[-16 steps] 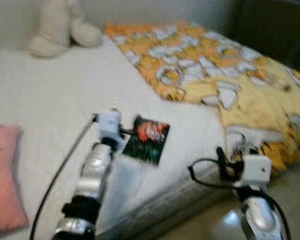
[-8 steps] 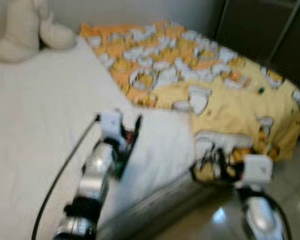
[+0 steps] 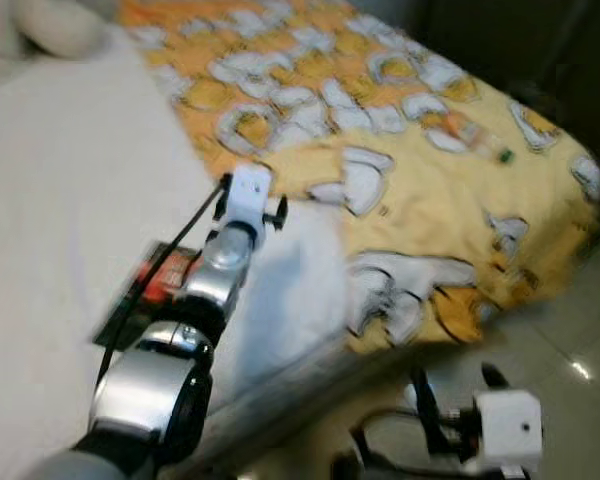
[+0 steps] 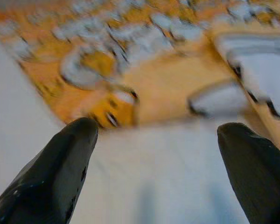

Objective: Clean up the room

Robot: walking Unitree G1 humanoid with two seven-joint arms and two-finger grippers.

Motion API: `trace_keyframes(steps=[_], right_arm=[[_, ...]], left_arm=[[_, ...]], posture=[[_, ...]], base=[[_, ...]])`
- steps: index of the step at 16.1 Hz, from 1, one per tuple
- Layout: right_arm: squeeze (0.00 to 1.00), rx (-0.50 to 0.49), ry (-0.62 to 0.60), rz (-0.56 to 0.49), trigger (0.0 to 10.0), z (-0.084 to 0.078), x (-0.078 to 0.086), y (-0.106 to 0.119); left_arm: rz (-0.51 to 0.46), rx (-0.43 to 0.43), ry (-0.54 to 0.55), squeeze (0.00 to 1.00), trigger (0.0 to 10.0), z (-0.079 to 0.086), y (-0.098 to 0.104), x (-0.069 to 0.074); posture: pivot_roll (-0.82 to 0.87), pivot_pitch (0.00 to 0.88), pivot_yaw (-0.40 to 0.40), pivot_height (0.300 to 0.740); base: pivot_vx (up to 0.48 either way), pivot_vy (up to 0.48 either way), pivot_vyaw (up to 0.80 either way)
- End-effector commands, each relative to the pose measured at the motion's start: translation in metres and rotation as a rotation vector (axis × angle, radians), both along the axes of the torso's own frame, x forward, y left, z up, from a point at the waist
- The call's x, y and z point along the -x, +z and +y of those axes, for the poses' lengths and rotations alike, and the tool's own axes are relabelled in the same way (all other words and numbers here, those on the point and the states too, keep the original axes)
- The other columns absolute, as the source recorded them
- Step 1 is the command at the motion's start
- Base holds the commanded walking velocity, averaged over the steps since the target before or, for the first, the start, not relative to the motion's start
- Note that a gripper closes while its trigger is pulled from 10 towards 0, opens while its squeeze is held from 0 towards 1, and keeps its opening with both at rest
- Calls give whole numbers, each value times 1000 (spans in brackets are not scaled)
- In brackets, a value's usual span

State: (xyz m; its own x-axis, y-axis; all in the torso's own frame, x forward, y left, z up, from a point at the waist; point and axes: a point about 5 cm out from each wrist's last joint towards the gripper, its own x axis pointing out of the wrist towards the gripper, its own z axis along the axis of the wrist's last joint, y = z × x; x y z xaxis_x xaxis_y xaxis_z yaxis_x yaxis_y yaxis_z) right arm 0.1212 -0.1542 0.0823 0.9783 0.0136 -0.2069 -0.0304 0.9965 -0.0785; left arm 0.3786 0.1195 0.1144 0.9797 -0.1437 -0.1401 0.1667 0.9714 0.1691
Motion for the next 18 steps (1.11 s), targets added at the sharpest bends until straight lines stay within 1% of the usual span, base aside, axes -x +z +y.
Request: trace_keyframes(steps=[1,2,3,4,5,6,7,8,9,10,12,13,14,15,16,18], right_arm=[[0,-13,-29,13,10000,-4,-5,1],[0,-20,-35,7,10000,-5,-13,1],[0,-38,-26,-2,10000,-3,-23,-1],[0,-41,-9,-9,10000,-1,-29,-2],[0,-42,14,-20,10000,1,-39,-3],[0,-46,12,-37,10000,0,-49,-2],[0,-38,3,-56,10000,-2,-54,0],[0,-16,-55,-110,10000,-16,-66,9],[0,-13,-76,-126,10000,-21,-67,13],[0,-9,-89,-149,10000,-27,-69,17],[0,-18,-74,-144,10000,-27,-76,11],[0,-32,-89,-122,10000,-28,-84,0],[0,-58,-108,-114,10000,-26,-95,-3],[0,-72,-100,-128,10000,-22,-106,-1],[0,-73,-85,-143,10000,-18,-114,1],[0,-75,-77,-150,10000,-14,-120,0]], left_arm=[[8,38,4,0,10000,20,-14,10],[9,45,-17,0,10000,23,-25,19],[17,55,8,0,10000,34,-35,28],[10,50,22,0,10000,39,-38,32],[-13,67,47,0,10000,46,-38,38],[-58,92,66,0,10000,51,-33,46],[-91,111,71,0,10000,52,-28,52],[-184,155,46,0,10000,49,-11,76],[-214,164,43,0,10000,48,-3,86],[-255,163,47,0,10000,46,12,101],[-272,169,24,0,10000,43,18,98],[-235,191,3,0,10000,41,13,91],[-203,211,10,0,10000,42,11,83],[-185,217,21,0,10000,42,13,77],[-173,205,6,0,10000,38,15,72],[-142,170,-61,0,10000,27,14,64]], posture=[[-204,178,2,735],[-169,167,0,735],[-126,152,-4,735],[-106,144,-6,735],[-82,126,-11,735],[-59,102,-18,735],[-39,78,-23,735],[30,6,-42,735],[44,0,-47,735],[72,0,-46,735],[86,0,-36,735],[85,0,-33,735],[79,0,-19,735],[84,0,-13,735],[82,0,-9,735],[59,0,0,735]], base=[[0,0,0],[0,0,0],[0,0,0],[0,0,0],[0,0,0],[0,0,0],[0,0,0],[0,0,0],[0,0,0],[0,0,0],[0,0,0],[0,0,0],[480,0,0],[480,0,650],[480,0,594],[480,0,566]])
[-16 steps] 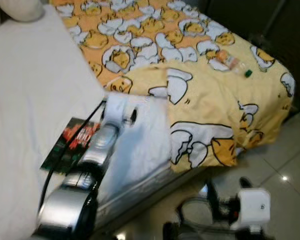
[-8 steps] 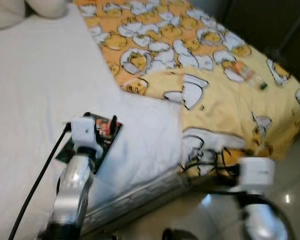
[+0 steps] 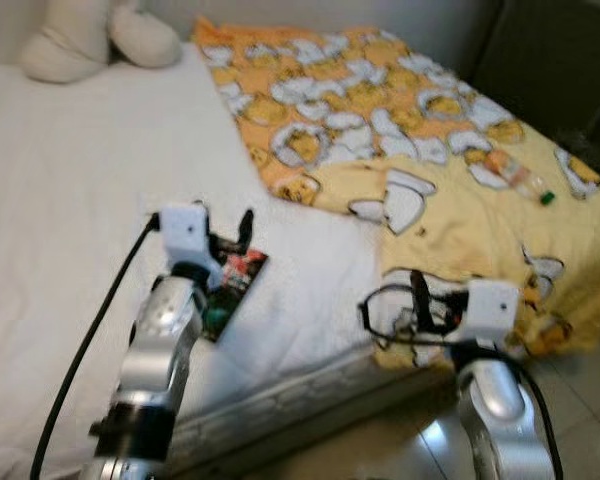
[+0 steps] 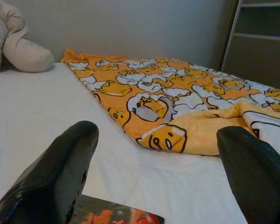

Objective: Clean up the room

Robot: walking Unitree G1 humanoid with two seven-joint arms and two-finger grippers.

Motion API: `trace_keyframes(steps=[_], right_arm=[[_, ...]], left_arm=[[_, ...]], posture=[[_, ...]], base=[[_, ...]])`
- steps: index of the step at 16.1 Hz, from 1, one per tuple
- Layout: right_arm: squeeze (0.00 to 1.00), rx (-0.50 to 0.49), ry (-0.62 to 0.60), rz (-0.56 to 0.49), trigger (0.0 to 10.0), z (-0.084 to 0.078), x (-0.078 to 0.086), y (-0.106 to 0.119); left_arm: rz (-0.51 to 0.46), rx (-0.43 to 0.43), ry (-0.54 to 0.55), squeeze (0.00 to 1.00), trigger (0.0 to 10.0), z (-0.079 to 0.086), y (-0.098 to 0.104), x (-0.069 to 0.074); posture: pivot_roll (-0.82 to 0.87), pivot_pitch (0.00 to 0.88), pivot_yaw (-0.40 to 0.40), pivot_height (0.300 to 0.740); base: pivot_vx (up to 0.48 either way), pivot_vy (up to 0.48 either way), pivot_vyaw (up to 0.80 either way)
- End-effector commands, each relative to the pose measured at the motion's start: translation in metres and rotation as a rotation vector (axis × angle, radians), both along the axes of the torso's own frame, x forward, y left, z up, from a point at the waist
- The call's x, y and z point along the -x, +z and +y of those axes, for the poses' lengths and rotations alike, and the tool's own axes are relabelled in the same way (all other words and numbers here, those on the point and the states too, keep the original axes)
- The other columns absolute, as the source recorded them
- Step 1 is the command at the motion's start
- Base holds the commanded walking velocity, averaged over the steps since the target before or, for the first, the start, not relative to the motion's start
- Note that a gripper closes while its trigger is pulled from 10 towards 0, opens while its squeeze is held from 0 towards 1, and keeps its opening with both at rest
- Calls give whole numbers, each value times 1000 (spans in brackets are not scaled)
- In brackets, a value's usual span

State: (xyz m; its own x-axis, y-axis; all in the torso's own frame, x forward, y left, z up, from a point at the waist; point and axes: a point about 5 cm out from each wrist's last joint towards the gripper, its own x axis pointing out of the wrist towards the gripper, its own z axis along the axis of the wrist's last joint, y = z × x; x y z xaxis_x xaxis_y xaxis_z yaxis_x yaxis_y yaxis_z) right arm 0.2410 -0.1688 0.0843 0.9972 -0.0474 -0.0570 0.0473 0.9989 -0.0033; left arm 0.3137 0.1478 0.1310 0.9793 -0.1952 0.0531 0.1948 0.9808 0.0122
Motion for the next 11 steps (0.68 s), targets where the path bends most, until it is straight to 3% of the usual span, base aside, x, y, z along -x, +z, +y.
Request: trace_keyframes(steps=[1,4,11], right_arm=[[0,2,1,-1,10000,2,-1,-3],[0,6,-6,21,10000,1,2,-12],[0,1,-24,30,10000,0,9,-19]], left_arm=[[29,-34,-45,0,10000,-5,-4,-6],[55,-112,-129,0,10000,-20,-3,-24],[74,-140,-106,0,10000,-18,-7,-36]], posture=[[50,0,7,735],[24,0,24,735],[-15,0,49,735]], base=[[480,0,563],[426,0,0],[0,0,0]])
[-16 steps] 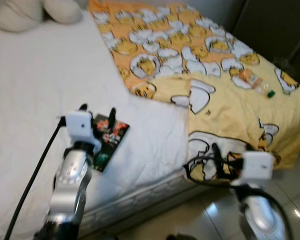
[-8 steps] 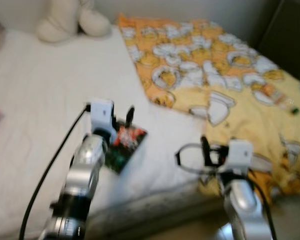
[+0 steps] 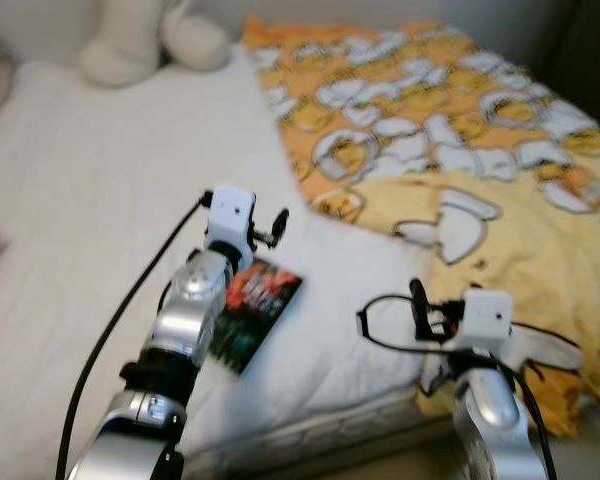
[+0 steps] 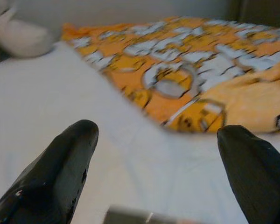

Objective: Clean up the room

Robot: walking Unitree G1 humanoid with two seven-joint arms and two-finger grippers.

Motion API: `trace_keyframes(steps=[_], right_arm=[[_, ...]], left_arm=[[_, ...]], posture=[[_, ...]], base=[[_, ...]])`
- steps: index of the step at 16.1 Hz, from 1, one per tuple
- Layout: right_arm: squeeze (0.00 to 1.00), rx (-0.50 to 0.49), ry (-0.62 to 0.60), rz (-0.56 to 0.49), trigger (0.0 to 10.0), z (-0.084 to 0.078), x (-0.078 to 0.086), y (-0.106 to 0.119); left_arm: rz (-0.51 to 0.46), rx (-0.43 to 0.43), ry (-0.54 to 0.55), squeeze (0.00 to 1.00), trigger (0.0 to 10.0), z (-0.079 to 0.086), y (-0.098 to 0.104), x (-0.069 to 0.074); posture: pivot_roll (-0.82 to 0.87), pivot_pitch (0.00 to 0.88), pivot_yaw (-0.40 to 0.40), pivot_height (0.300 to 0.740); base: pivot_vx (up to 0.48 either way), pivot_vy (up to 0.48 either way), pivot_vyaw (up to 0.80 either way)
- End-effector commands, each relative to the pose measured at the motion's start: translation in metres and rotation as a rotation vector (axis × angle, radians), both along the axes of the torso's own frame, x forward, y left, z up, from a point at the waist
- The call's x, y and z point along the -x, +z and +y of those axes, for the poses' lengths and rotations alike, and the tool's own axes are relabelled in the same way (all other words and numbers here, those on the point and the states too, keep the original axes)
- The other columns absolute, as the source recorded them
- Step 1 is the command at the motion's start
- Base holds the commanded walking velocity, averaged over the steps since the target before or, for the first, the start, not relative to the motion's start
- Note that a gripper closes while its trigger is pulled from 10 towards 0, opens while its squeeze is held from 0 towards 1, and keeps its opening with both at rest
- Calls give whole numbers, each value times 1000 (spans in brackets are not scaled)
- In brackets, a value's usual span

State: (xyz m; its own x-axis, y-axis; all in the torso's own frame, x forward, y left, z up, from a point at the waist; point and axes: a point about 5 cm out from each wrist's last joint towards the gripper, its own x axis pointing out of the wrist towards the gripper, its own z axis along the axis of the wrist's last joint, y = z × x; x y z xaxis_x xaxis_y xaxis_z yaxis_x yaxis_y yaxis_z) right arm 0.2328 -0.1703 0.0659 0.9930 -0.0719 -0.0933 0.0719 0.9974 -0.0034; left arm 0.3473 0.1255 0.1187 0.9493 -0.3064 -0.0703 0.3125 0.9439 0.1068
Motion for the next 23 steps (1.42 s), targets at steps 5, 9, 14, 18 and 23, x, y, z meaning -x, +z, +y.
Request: trace_keyframes(steps=[5,9,14,18,23], right_arm=[[0,-3,31,-3,10000,6,0,-1],[0,0,38,0,10000,6,-2,-1],[0,-4,29,10,10000,5,-2,-2],[0,-6,18,13,10000,3,-2,-4],[0,5,-100,69,10000,-15,27,-11]], left_arm=[[-71,47,3,0,10000,9,11,-2],[-88,15,-35,0,10000,1,13,-1],[-101,-41,-66,0,10000,-6,16,-4],[-104,-40,-97,0,10000,-10,18,-6],[0,-77,-193,0,10000,-25,11,-22]], posture=[[-4,0,43,735],[3,0,40,735],[-5,0,48,740],[-15,0,58,740],[-64,0,48,740]], base=[[49,69,283],[334,335,586],[260,49,308],[0,0,0],[0,0,0]])
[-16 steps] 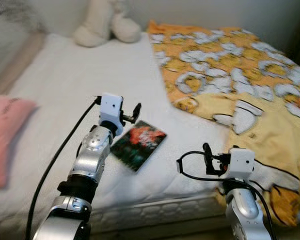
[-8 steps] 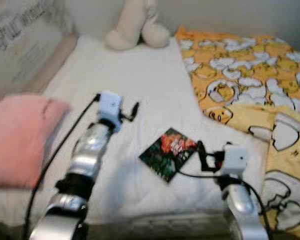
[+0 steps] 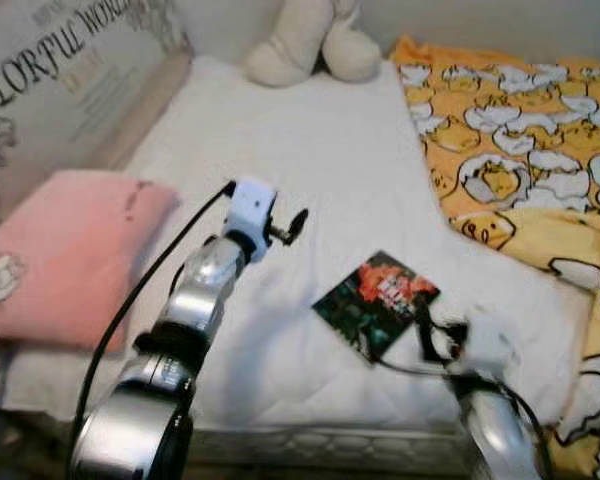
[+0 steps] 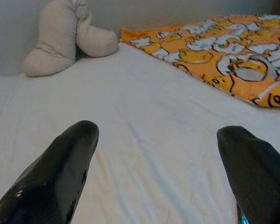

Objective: Clean up the room

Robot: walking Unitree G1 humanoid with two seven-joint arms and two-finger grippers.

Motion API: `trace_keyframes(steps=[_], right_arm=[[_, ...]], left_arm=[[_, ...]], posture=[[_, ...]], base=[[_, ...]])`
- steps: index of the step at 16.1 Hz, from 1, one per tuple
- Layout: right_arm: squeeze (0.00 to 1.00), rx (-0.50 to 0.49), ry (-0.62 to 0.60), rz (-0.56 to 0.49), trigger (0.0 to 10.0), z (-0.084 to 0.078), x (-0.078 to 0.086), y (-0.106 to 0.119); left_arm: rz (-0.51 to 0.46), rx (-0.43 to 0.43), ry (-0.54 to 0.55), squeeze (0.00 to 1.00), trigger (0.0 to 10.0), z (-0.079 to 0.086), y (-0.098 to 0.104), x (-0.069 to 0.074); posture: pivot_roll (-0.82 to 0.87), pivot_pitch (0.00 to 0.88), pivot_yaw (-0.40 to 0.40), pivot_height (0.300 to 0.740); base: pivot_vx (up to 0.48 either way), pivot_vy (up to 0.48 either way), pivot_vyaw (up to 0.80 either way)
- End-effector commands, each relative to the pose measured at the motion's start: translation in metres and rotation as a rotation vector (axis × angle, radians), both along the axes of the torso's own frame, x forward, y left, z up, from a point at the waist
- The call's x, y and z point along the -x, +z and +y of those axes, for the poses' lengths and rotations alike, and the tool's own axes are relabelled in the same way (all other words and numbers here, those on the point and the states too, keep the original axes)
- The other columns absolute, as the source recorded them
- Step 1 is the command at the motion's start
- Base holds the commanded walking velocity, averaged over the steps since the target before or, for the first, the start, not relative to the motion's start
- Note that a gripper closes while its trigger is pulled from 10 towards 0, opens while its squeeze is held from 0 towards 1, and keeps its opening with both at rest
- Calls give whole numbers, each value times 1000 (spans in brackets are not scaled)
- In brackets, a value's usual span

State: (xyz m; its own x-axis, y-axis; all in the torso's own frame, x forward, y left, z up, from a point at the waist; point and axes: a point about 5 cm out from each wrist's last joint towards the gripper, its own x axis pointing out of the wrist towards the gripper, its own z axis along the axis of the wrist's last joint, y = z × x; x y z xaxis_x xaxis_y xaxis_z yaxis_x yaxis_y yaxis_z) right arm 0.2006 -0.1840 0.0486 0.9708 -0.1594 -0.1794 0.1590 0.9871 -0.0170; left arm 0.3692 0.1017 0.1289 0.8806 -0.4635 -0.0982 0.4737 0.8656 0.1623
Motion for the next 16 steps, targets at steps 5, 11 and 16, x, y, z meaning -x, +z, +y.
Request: trace_keyframes(steps=[5,11,16], right_arm=[[0,42,-21,104,10000,-9,54,-2],[0,31,28,196,10000,5,119,23],[0,23,65,232,10000,10,127,28]], left_arm=[[55,-17,-48,0,10000,-25,-4,-6],[177,40,136,0,10000,-11,-35,1],[215,68,120,0,10000,-12,-48,9]], posture=[[-181,129,35,740],[-281,300,-14,740],[-275,333,-39,740]], base=[[0,0,0],[0,0,0],[0,0,0]])
